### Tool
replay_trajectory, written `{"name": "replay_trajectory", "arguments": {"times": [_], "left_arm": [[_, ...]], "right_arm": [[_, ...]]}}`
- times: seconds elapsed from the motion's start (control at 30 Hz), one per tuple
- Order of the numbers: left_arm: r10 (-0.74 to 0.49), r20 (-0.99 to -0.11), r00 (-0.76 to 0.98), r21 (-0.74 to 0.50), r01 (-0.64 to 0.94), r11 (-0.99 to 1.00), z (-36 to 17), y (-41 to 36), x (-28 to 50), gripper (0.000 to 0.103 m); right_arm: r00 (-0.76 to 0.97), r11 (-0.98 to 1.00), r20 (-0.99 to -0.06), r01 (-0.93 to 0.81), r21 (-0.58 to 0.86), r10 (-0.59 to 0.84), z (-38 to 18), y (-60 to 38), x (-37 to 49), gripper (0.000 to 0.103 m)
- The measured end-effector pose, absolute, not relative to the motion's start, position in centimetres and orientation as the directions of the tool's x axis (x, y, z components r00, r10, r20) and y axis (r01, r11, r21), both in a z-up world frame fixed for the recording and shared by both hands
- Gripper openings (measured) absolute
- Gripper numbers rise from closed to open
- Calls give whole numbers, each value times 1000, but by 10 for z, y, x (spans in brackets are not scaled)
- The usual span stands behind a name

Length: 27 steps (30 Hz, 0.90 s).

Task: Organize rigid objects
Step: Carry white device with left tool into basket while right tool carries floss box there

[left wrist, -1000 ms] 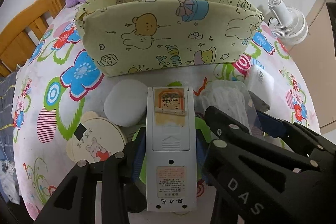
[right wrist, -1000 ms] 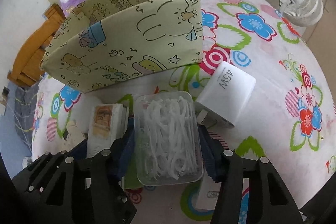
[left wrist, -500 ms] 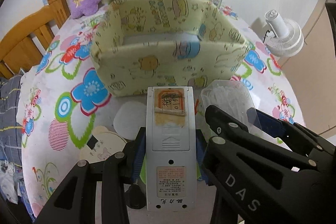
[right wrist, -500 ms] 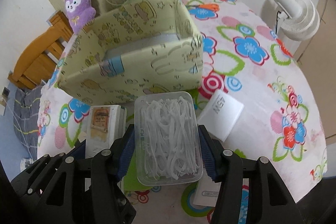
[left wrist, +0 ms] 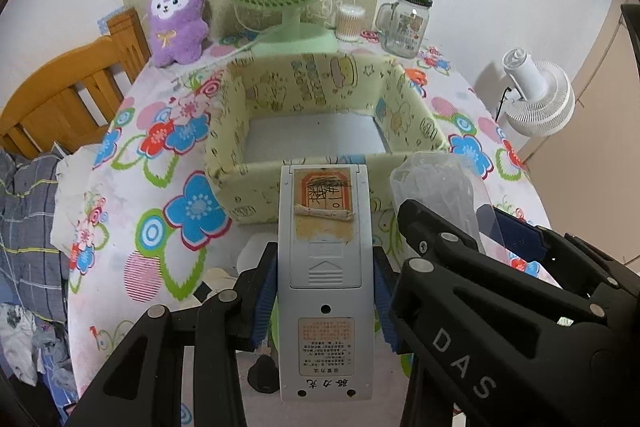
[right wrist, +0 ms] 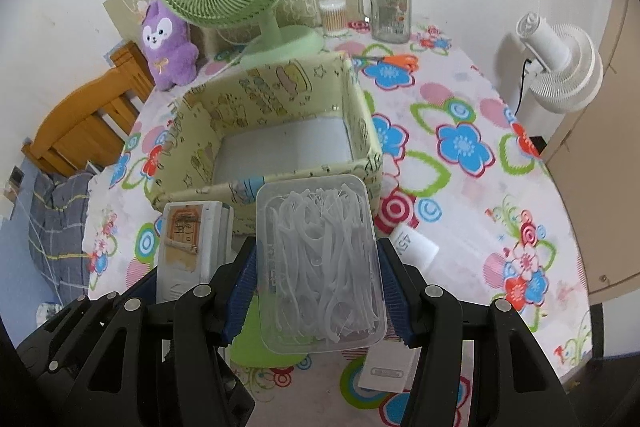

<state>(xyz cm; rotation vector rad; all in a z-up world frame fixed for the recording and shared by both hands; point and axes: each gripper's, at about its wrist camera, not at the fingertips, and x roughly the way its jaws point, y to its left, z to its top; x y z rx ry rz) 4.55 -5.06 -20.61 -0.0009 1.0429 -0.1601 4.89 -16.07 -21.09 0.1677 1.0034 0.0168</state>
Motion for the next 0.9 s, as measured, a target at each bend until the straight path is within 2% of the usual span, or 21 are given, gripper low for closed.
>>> {"name": "replay_trajectory", "arguments": {"times": [0.9], "left_arm": [[-113, -785, 608, -74, 89, 993, -123, -52, 52, 45]], "right_arm": [[640, 993, -763, -6, 118, 94, -122, -161, 59, 61]]}}
